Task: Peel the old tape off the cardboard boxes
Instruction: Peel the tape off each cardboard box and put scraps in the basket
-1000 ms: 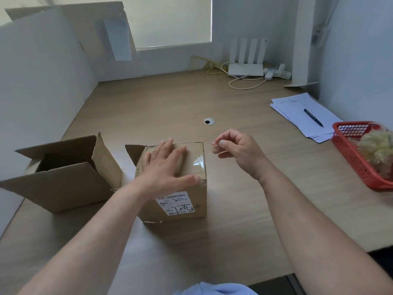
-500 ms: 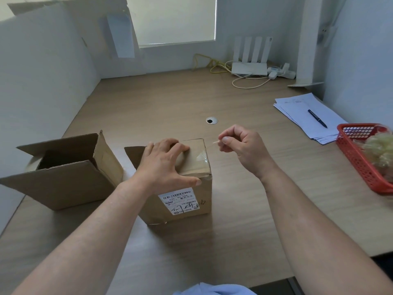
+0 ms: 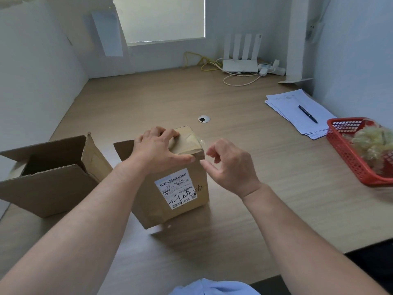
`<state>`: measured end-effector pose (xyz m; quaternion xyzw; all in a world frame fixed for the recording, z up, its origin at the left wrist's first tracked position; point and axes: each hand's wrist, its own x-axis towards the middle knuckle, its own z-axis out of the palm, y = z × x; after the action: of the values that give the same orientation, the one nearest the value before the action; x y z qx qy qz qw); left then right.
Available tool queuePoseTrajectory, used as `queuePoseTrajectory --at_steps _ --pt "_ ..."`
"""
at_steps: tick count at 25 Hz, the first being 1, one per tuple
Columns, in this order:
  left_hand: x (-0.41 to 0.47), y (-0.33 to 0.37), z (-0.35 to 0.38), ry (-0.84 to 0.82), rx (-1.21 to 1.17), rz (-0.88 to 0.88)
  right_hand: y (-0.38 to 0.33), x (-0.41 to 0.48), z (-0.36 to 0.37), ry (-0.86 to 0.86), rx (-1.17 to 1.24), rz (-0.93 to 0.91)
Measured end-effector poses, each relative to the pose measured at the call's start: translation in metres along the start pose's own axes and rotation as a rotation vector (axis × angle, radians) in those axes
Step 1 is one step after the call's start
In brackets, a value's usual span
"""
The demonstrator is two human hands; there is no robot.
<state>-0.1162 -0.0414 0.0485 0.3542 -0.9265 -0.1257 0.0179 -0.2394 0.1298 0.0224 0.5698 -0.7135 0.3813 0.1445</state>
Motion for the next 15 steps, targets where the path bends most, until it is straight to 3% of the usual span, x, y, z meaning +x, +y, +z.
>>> queuePoseTrajectory --at_steps 10,15 --pt "0.004 0.008 0.002 0.002 0.032 -0.031 -0.01 0.009 0.016 0.249 -0.294 -0.065" --pt "-0.002 0.002 0.002 0.002 0.025 0.031 -0.002 0.021 0.001 0.14 -0.152 -0.056"
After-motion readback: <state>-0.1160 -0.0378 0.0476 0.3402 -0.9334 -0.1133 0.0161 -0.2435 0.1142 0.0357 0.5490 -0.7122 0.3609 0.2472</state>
